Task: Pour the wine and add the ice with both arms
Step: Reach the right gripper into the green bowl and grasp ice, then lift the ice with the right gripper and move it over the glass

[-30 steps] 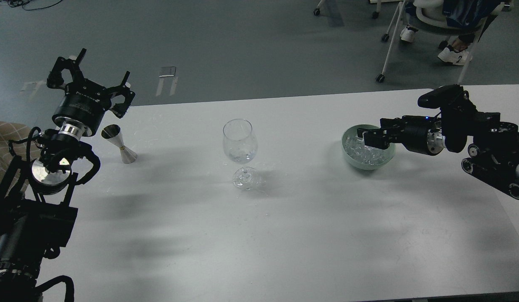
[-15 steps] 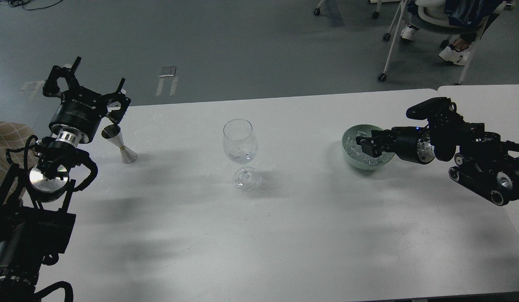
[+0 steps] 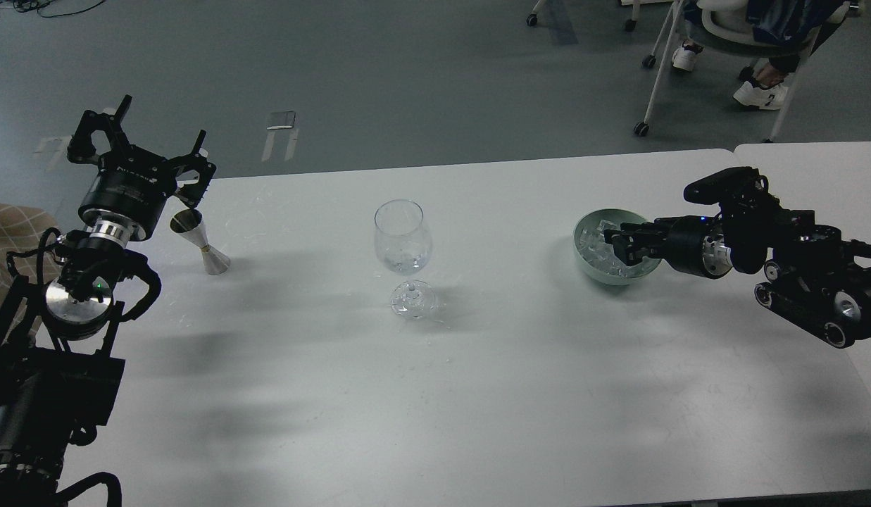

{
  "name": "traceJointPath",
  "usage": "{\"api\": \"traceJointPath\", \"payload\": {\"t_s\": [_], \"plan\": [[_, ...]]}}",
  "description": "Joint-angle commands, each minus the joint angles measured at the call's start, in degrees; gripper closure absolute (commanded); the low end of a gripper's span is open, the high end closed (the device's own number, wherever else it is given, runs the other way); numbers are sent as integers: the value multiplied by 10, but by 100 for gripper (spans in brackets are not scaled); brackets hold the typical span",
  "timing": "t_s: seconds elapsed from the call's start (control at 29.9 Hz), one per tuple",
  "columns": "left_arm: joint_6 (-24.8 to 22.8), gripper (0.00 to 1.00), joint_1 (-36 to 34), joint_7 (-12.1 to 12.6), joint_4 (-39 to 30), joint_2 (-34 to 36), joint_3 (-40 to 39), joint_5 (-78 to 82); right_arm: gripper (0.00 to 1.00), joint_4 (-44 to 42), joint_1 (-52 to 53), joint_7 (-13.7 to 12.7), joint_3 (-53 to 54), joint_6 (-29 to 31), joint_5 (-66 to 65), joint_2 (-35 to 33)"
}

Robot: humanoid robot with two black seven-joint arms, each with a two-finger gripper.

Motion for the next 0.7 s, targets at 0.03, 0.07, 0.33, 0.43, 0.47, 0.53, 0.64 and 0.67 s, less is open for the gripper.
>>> {"api": "traceJointPath", "payload": {"t_s": [0.03, 0.07, 0.33, 0.43, 0.47, 0.53, 0.64, 0.67], "plan": [[0, 5, 0, 0, 0, 2, -2, 0, 72, 0, 0, 0, 0, 0, 0, 0], [0, 5, 1, 0, 1, 3, -2, 0, 81, 0, 1, 0, 0, 0, 0, 0], [0, 5, -1, 1, 1, 5, -7, 0, 100, 11, 8, 1, 14, -30, 7, -2], [0, 5, -1, 1, 0, 5, -7, 0, 100, 45, 17, 2, 49, -31, 10, -16], [0, 5, -1, 1, 0, 5, -7, 0, 100, 45, 17, 2, 50, -31, 10, -16], [0, 5, -1, 1, 0, 6, -8, 0, 100, 101, 16, 2, 119, -30, 9, -47], [0, 5, -1, 1, 0, 11, -8, 0, 100, 152, 22, 2, 182, -28, 9, -48], [0, 5, -1, 1, 0, 11, -8, -1, 100, 159, 26, 2, 189, -28, 9, -48]]}}
